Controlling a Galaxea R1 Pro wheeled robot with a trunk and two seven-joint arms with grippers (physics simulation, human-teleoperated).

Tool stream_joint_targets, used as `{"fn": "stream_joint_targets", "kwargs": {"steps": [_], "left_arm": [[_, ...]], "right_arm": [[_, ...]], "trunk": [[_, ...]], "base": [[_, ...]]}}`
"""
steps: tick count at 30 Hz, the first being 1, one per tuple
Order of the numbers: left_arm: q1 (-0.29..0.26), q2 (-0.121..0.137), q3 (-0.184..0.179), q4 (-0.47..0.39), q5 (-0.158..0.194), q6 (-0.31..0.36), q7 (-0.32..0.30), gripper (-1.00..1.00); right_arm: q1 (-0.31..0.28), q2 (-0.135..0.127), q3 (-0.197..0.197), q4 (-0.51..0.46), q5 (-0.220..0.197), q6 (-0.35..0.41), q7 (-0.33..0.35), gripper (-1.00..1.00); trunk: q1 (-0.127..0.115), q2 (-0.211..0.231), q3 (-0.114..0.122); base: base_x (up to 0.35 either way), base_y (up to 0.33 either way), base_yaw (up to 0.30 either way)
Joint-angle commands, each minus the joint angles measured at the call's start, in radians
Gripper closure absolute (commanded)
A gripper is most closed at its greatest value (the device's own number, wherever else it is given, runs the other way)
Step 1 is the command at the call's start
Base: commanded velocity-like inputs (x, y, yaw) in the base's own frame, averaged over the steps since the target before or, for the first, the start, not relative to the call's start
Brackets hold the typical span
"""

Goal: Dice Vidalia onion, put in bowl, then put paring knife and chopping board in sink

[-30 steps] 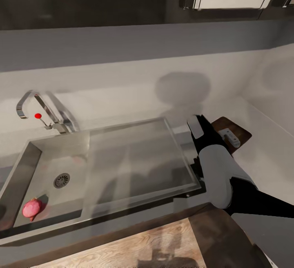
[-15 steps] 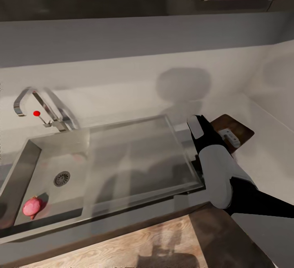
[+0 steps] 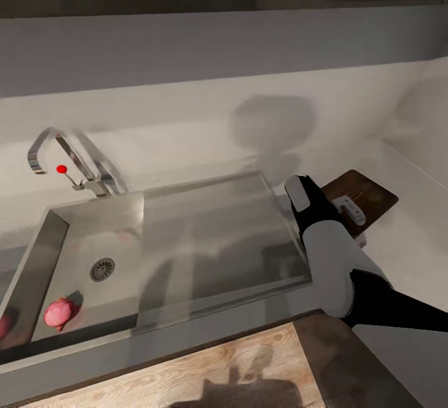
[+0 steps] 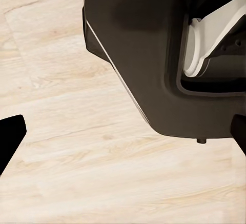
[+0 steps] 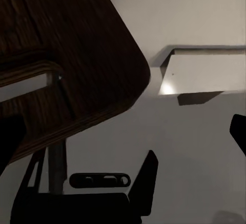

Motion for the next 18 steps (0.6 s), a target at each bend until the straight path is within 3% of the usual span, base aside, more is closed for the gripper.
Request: {"fn": "stream_joint_targets", "kwargs": {"steps": [1,18], "left_arm": [[0.001,0.000,0.000,-0.002,0.000,-0.001,-0.001,-1.00],[0.001,0.000,0.000,-0.003,0.000,-0.002,-0.001,-1.00]], "right_arm": [[-0.001,0.001,-0.003,-0.001,-0.001,0.007,-0.002,-1.00],[-0.001,0.001,-0.004,-0.002,-0.001,0.007,-0.002,-1.00]], "trunk": [[0.001,-0.002,-0.003],[0.001,-0.002,-0.011]], "base": [[0.000,0.003,0.000],[0.055,0.032,0.000]]}}
